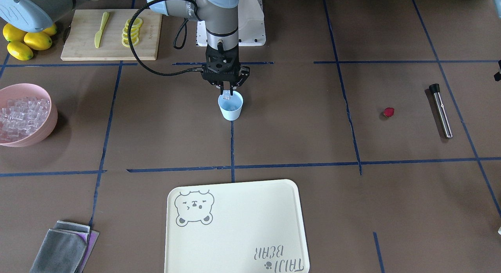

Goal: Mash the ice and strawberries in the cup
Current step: 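Carry the second ice cube with the right gripper over the blue cup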

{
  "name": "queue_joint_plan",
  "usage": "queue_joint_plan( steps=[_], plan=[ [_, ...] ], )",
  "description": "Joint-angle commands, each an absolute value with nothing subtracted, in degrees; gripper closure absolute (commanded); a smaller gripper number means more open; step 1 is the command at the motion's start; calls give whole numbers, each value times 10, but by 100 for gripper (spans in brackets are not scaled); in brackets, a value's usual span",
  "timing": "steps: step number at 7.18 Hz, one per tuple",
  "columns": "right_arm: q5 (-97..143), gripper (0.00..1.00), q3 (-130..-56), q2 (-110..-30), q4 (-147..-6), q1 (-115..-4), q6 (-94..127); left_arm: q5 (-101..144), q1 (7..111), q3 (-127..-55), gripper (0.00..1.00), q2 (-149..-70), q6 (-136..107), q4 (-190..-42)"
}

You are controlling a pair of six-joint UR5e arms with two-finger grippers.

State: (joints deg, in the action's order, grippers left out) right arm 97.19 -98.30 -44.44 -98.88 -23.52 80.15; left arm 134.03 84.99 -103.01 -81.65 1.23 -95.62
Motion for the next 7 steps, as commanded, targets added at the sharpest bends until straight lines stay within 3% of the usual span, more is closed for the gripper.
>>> queue_joint_plan(
  steps=[1,4,7],
  plan=[
    [969,2,-980,-444,-986,-234,802,1340,850,-1030,0,-817,12,-956],
    [984,1,-991,-460,-986,-276,780,1339,850,-1030,0,-817,12,-956],
    [1109,1,-1098,-629,-983,-431,535,1340,850,-1029,0,-816,12,-956]
  ],
)
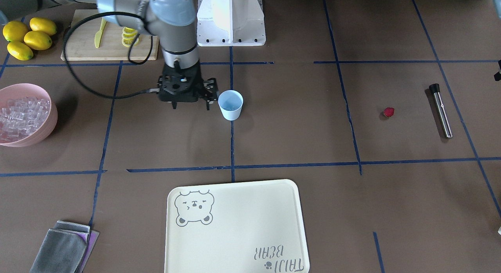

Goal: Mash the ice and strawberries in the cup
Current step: 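Release the ice cube into the cup and lift the right gripper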

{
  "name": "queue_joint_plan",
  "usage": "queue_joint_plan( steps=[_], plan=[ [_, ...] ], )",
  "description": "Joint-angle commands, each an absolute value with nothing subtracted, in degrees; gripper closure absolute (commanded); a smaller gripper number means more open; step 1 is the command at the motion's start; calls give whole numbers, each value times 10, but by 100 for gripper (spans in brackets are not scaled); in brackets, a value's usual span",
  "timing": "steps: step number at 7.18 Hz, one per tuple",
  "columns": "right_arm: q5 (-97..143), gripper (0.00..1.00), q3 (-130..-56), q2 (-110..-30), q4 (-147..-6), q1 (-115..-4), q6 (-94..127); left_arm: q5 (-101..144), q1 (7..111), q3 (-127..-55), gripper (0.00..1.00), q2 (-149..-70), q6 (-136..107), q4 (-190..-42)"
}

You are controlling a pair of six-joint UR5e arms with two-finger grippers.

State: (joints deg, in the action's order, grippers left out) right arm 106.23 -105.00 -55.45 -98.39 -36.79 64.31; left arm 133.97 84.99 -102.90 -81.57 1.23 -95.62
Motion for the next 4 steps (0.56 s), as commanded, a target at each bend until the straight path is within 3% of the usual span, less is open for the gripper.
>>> queue_joint_plan(
  steps=[1,4],
  plan=[
    [1145,1,-1127,-688,-983,-474,473,1341,850,-1029,0,-816,12,-956],
    [1225,1,-1160,-866,-896,-582,308,1342,850,-1030,0,-815,12,-956]
  ],
)
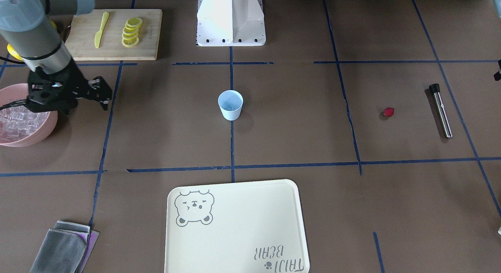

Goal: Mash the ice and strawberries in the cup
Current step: 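Release the ice cube into the cup and lift the right gripper, then lower the right gripper into the pink bowl and grasp a third ice cube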

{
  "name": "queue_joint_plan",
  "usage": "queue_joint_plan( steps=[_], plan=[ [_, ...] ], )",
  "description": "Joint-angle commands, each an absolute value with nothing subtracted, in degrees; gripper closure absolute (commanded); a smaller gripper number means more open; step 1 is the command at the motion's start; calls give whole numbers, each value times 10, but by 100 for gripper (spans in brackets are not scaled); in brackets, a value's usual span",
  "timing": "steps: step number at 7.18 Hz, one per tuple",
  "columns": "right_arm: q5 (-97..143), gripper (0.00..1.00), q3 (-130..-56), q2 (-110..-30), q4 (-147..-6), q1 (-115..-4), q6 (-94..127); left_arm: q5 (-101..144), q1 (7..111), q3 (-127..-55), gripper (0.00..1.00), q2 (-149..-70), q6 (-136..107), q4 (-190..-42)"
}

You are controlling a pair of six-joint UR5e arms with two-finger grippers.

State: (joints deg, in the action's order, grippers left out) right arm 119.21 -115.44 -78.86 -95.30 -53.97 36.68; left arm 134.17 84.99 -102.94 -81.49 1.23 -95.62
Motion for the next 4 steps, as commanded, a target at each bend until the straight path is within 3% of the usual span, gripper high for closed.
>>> queue_joint_plan(
  steps=[1,3,4],
  plan=[
    [1231,1,-1151,-924,-829,-604,299,1342,850,-1030,0,-815,12,-956],
    [1225,3,-1130,-994,-776,-609,300,1343,850,-1032,0,-815,12,-956],
    [1216,7,-1088,-989,-754,-608,302,1343,850,-1033,0,-815,12,-956]
  ],
)
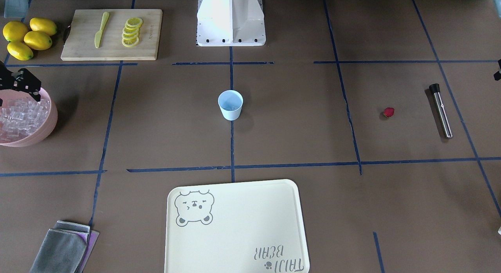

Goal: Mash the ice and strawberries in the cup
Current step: 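Lower the right gripper into the pink bowl and grasp a third ice cube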

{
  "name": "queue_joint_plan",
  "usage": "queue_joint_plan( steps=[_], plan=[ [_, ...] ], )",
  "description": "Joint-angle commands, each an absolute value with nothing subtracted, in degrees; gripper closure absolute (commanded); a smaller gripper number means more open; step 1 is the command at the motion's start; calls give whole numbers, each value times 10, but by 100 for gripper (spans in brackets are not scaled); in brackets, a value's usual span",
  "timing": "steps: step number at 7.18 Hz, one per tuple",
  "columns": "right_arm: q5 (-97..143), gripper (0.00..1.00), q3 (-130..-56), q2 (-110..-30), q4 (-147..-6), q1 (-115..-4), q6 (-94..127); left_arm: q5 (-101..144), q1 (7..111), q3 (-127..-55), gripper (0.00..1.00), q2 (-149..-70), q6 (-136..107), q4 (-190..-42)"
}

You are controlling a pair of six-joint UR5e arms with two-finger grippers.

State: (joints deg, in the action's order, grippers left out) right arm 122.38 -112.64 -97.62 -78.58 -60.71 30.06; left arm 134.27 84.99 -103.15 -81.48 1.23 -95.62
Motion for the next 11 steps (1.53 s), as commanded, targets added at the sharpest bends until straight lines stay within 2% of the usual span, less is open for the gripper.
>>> queue_joint_plan(
  steps=[1,4,7,11],
  plan=[
    [1199,10,-1068,-982,-752,-606,303,1343,850,-1035,0,-815,12,-956],
    [1197,25,-1056,-972,-752,-595,299,1342,850,-1035,0,-815,12,-956],
    [1197,33,-1056,-970,-753,-591,298,1342,850,-1034,0,-815,12,-956],
    [1196,72,-1056,-976,-758,-586,296,1342,850,-1035,0,-815,12,-956]
  ],
)
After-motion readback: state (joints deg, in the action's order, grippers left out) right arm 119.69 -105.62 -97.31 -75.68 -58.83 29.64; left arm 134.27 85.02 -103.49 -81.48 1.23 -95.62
